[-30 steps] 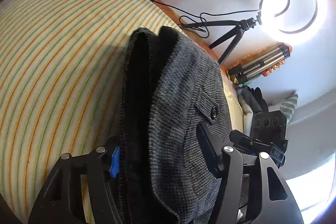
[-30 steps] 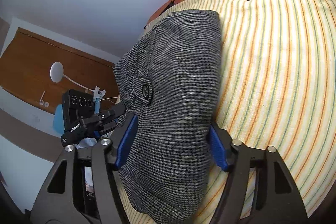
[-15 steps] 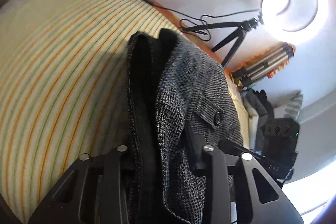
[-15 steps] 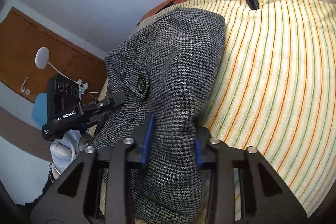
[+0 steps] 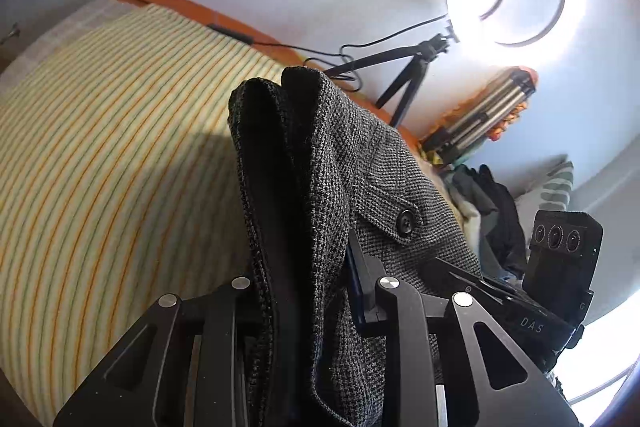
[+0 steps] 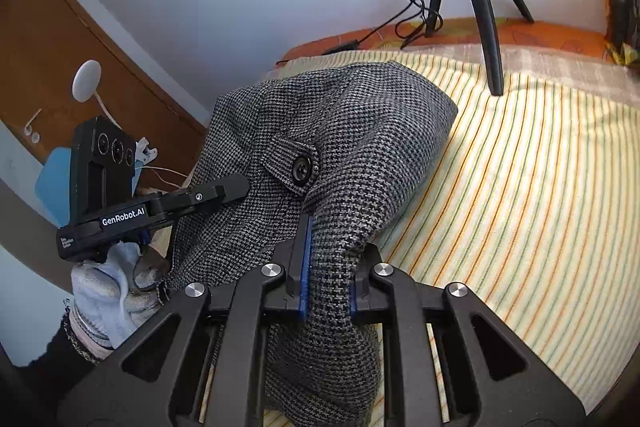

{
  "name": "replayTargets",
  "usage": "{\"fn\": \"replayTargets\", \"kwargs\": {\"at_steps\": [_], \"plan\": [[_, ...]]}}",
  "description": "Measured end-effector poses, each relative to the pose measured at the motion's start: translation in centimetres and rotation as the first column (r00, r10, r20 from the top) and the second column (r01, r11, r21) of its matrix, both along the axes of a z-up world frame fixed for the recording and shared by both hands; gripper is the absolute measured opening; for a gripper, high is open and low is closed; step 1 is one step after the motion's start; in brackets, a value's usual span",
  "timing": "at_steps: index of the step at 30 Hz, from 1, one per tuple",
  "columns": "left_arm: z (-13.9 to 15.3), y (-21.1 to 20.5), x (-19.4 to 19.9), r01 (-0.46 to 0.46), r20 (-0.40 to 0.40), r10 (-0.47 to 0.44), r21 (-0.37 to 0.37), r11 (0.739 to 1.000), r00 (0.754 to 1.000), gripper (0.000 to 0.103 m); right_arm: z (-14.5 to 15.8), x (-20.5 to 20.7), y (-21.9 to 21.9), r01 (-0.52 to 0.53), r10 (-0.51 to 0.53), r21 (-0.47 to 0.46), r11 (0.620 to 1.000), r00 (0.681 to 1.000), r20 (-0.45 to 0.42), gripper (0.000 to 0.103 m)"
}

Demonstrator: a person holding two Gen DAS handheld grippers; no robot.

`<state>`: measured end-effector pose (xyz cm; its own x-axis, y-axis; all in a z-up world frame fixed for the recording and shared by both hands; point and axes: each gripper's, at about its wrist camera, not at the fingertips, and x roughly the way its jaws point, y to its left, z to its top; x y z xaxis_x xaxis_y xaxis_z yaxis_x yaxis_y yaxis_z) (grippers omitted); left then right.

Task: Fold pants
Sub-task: 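Lift the folded shorts with both grippers and carry them to the jeans stack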

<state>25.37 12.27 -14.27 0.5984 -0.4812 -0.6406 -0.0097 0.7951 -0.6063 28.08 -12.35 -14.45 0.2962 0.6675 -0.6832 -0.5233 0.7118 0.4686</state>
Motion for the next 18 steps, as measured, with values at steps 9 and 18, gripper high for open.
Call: {"fn": "replayTargets", "kwargs": {"at_steps": [9, 18], "plan": [[3.3, -3.7, -1.3, 0.055, 0.075, -0.055, -0.008, 0.998, 0.996, 0.025, 4.7, -3.6, -3.2, 0.032, -0.030, -0.016, 0.999, 0.995, 0.100, 0.014], [6.8, -9.6, -1.3, 0.148, 0.169, -0.147, 0.003, 0.989, 0.975, 0.025, 8.9, -7.1, -8.3, 0.115, -0.110, -0.016, 0.993, 0.977, 0.184, 0.014]]}}
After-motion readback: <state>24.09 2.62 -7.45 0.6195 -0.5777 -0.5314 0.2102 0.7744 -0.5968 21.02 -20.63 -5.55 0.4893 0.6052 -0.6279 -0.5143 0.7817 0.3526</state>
